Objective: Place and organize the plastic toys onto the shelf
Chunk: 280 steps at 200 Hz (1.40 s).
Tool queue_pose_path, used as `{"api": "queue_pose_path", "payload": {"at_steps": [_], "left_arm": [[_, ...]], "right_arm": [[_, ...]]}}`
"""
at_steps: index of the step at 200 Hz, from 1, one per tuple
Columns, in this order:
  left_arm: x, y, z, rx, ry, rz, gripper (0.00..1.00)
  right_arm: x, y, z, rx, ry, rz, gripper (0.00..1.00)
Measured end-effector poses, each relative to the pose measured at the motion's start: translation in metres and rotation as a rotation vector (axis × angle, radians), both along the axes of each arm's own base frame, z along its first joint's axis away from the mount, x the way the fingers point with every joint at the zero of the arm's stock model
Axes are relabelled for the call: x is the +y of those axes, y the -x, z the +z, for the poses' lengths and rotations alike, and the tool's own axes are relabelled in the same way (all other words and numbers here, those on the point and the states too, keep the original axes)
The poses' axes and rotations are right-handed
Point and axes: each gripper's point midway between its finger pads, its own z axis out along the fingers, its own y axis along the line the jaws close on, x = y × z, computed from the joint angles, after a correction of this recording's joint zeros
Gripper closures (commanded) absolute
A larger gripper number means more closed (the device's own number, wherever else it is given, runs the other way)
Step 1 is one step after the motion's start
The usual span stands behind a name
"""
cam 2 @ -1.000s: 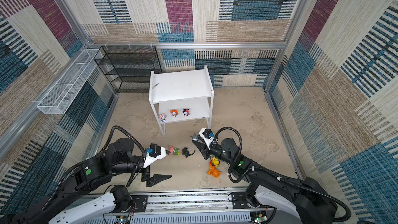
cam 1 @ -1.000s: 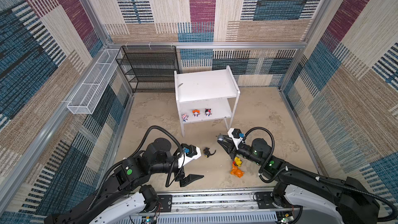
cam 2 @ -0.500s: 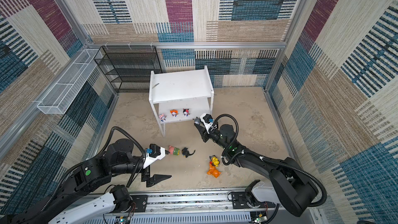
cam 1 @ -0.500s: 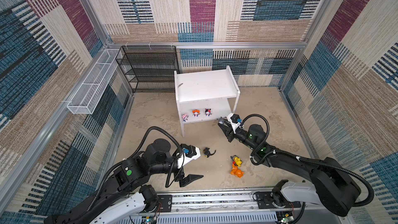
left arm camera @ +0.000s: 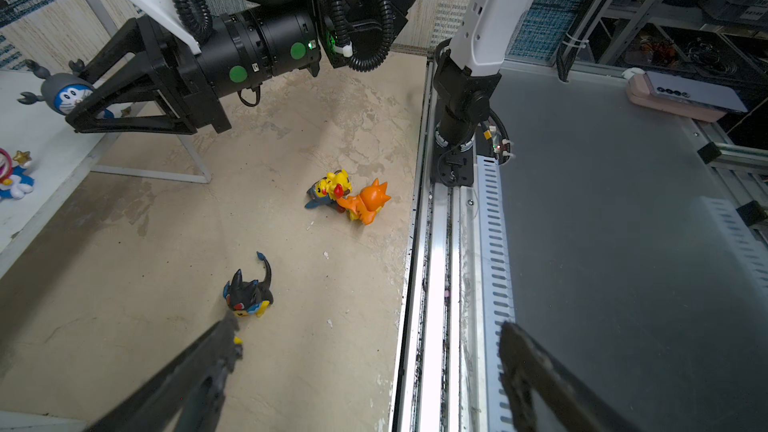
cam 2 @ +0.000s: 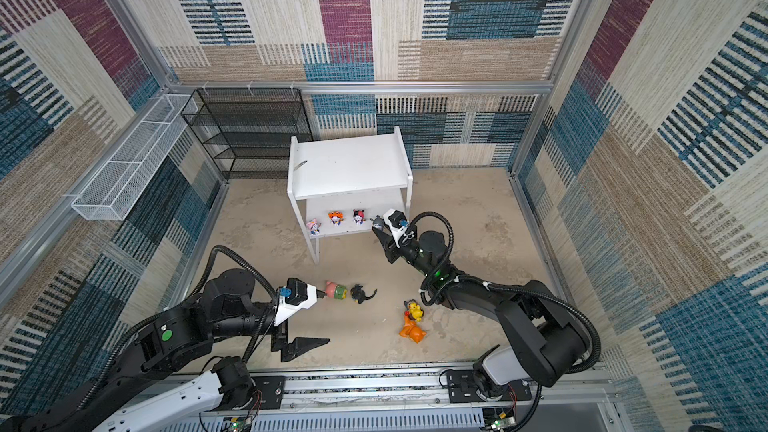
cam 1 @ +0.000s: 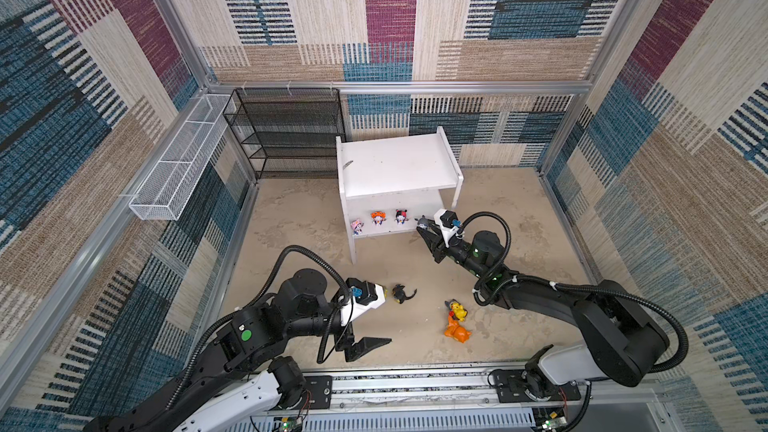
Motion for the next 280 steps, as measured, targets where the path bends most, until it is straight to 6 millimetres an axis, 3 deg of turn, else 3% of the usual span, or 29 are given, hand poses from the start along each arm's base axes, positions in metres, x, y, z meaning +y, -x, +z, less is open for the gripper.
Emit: {"api": "queue_pose_path", "payload": {"at_steps": [163, 220, 280], "left_arm": [[0.001, 0.0, 0.001, -0.009, 0.008, 0.003, 0.01], [0.001, 0.0, 0.0, -0.008, 0.007, 0.005, 0.01], [0.002, 0.0, 0.0, -0.008, 0.007, 0.006, 0.01]], "right_arm": [[-0.003, -0.028, -0.014, -0.005, -0.008, -0.054, 0.63], [-0.005, -0.03, -0.01, -0.03, -0.023, -0.055, 0.69], [-0.001, -0.033, -0.01, -0.013, -0.027, -0.039, 0.6]]}}
